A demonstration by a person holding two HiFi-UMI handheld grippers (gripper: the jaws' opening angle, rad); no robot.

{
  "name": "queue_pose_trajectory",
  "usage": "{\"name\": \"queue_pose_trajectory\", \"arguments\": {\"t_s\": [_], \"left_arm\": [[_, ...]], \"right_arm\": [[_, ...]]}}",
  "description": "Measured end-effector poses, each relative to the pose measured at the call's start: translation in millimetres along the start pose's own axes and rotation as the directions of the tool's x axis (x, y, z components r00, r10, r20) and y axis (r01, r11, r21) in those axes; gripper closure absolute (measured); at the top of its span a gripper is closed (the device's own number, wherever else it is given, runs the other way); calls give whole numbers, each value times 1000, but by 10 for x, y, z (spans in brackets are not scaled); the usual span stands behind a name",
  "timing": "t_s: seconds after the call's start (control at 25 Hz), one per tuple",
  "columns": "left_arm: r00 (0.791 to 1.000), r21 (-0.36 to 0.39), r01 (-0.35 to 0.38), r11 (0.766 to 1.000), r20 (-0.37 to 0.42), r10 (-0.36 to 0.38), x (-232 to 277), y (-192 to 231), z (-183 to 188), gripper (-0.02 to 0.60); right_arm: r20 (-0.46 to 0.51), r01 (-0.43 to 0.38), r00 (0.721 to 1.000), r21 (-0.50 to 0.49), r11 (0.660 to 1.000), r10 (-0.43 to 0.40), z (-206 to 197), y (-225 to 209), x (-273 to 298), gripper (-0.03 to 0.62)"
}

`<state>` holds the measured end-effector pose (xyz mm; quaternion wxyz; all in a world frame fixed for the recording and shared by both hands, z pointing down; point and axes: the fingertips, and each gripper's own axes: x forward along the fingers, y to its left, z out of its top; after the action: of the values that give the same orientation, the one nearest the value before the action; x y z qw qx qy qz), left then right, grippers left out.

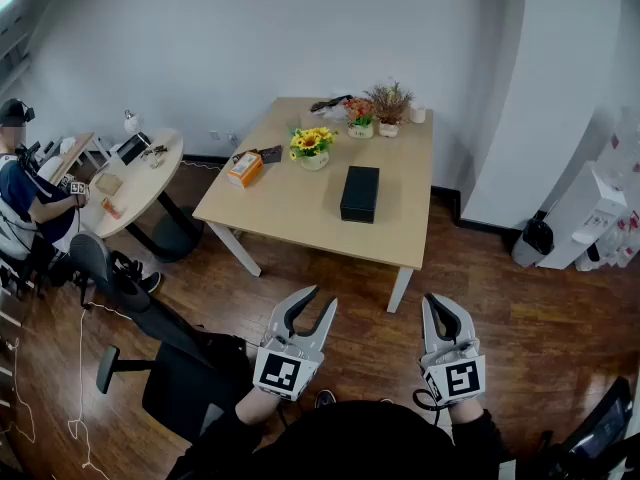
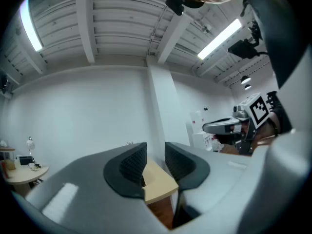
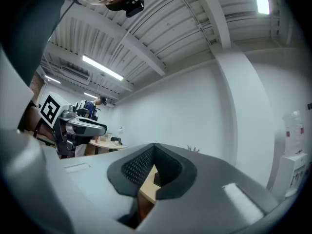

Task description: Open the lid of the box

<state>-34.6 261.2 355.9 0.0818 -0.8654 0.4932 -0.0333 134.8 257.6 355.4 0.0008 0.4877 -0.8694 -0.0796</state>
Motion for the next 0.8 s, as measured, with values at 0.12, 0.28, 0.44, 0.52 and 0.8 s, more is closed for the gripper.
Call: {"name": "queue_pose_trajectory", "arguments": {"t_s": [0.12,0.28,0.44,0.52,0.8], "left_arm": [[1000,18,-16,1000,15,16,108,-9,32,483],[999,-14,-52,999,8,52,172,-119,7,483],[999,-64,-41,997,14,42,194,-301,-38,483],[999,-70,-21,997,34,23,206,-368,-13,483],[1000,-115,-21,993,5,21,528,-37,-394,483]], "right_arm": [[22,9,1000,-12,1000,-9,18,-139,10,594],[65,23,998,10,1000,-24,49,-352,8,594],[73,-3,997,21,1000,2,-8,-502,73,594],[59,-18,998,25,1000,17,-77,-544,136,594],[6,-55,998,40,998,55,-444,-633,637,594]]}}
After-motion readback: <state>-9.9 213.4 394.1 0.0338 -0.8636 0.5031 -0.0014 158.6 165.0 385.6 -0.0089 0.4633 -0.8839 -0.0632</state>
